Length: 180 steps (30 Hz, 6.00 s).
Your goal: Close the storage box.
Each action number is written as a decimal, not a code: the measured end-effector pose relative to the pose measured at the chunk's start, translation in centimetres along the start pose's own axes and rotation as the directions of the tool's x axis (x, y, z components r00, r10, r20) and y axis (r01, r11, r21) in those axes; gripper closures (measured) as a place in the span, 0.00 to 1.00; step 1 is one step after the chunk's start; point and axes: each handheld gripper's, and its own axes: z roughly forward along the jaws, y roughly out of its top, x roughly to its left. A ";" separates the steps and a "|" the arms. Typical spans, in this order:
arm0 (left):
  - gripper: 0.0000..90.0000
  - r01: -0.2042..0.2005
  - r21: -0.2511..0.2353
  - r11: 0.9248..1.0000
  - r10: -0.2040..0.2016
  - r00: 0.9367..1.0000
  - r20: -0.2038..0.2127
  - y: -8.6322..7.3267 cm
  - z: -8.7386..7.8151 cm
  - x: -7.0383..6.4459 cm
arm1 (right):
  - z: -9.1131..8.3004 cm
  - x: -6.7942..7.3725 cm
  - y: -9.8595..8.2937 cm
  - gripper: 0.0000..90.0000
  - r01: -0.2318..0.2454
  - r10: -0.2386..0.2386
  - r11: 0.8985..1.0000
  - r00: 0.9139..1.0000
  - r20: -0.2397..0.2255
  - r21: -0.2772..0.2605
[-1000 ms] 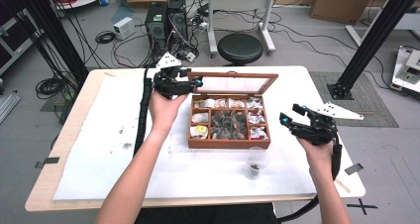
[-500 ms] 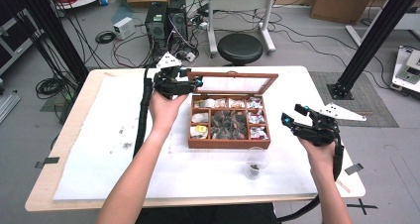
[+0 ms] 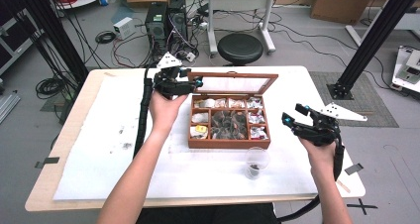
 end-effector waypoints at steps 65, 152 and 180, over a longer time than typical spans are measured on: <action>0.38 0.154 0.038 0.987 -0.154 0.988 -0.011 -5.4 -1.6 -3.1 | 0.0 0.1 0.0 0.35 0.004 -0.004 1.000 1.000 0.019 -0.017; 0.40 0.145 0.139 0.980 -0.149 0.989 0.023 -14.4 -1.9 -5.3 | -3.3 1.5 -2.5 0.35 0.007 0.001 0.998 0.990 0.142 -0.058; 0.41 0.106 0.220 0.970 -0.117 0.992 0.037 -15.9 -2.1 -5.7 | -3.3 1.3 -3.1 0.35 0.000 0.005 0.999 0.990 0.144 -0.033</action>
